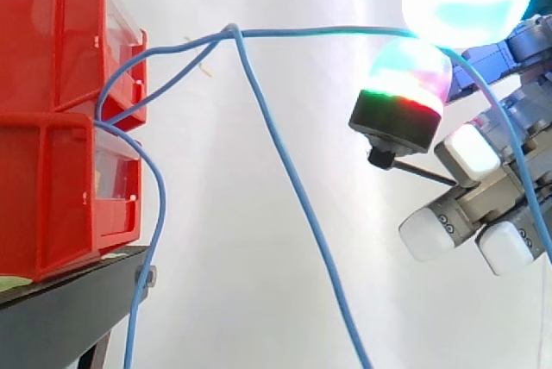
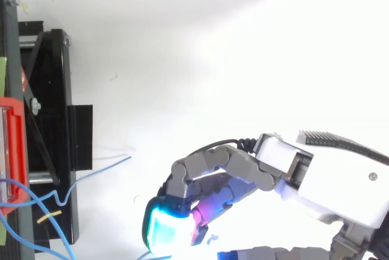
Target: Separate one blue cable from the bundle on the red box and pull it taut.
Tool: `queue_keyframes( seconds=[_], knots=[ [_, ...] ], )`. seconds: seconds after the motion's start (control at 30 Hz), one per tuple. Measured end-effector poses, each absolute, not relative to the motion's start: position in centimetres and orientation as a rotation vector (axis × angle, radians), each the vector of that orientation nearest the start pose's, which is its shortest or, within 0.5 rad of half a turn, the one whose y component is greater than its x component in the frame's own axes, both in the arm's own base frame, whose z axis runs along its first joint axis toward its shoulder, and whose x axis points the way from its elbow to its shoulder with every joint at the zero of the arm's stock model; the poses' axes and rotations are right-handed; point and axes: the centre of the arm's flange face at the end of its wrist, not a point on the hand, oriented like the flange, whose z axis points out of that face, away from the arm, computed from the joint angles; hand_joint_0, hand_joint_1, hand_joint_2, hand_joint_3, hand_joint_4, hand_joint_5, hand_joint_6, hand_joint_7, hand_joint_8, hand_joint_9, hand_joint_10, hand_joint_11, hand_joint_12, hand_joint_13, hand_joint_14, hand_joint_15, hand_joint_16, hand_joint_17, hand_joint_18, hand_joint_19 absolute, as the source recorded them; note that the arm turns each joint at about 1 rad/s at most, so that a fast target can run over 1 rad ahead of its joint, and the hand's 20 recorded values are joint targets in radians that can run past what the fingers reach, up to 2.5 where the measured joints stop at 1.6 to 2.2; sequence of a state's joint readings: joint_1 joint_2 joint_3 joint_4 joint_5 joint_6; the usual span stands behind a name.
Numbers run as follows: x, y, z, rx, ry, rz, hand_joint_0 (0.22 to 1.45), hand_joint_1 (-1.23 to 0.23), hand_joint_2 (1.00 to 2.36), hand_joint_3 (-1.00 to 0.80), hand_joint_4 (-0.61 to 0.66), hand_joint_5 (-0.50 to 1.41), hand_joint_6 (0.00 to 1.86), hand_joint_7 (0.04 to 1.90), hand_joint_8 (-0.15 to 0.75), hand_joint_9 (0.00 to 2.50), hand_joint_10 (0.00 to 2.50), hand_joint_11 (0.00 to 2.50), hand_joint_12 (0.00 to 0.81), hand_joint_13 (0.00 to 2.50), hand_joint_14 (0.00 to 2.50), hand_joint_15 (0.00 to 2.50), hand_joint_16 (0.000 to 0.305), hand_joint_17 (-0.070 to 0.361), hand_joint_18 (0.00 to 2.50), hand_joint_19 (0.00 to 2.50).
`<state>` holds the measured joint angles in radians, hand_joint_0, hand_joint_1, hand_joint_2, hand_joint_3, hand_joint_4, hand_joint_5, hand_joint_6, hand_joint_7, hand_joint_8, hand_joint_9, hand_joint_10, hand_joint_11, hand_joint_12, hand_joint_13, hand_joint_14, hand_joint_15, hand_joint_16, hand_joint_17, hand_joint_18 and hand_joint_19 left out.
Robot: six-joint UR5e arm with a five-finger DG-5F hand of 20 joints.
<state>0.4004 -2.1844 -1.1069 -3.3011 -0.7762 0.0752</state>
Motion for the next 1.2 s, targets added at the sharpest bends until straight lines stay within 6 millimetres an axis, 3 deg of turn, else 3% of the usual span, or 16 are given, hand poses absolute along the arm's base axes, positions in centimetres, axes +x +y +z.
queue_keyframes(
  seconds=[1.2],
  knots=[
    [69.54, 7.24, 33.51, 1.467, 1.117, 0.713, 0.50, -0.77, 1.22, -0.10, 0.05, -0.08, 0.89, 1.16, 0.374, 1.05, 0.01, 0.51, 0.441, 0.77, 0.01, 0.32, 0.055, 0.125, 0.74, 0.26]
  ],
)
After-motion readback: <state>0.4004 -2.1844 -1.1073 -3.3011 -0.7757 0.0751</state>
